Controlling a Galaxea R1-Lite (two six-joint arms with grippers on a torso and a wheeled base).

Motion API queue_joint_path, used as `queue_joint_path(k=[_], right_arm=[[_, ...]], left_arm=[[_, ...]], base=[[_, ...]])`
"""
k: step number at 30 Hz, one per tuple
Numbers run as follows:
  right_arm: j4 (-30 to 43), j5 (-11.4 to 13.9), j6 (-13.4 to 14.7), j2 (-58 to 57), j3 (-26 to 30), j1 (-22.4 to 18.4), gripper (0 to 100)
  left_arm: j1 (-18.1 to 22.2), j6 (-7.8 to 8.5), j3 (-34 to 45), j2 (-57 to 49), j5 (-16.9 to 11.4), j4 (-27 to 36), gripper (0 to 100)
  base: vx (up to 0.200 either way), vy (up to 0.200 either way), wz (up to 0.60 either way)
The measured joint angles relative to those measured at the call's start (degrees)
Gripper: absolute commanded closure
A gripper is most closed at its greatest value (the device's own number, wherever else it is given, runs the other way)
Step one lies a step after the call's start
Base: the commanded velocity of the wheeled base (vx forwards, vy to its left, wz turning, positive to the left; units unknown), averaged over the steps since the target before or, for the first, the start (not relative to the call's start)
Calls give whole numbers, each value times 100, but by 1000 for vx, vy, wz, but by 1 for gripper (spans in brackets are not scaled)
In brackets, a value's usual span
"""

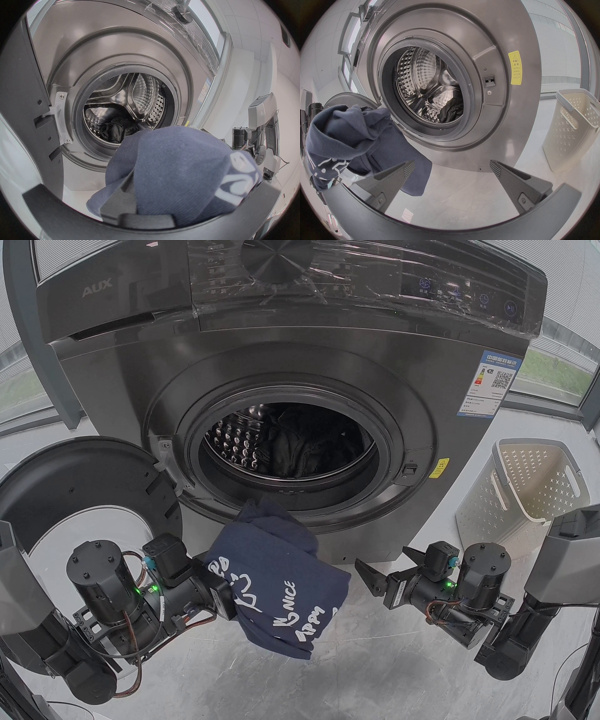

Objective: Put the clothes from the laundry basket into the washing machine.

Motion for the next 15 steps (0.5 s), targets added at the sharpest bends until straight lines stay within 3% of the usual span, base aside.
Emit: queue_joint_path(k=[7, 15], right_arm=[[0, -1, 2, 7, 9, 6, 0], [0, 2, 7, 63, 245, 128, 0]], left_arm=[[-28, 6, 11, 10, 5, 0, 100], [-30, 2, 35, 12, 11, 0, 100]], base=[[200, 0, 0], [0, 0, 0]])
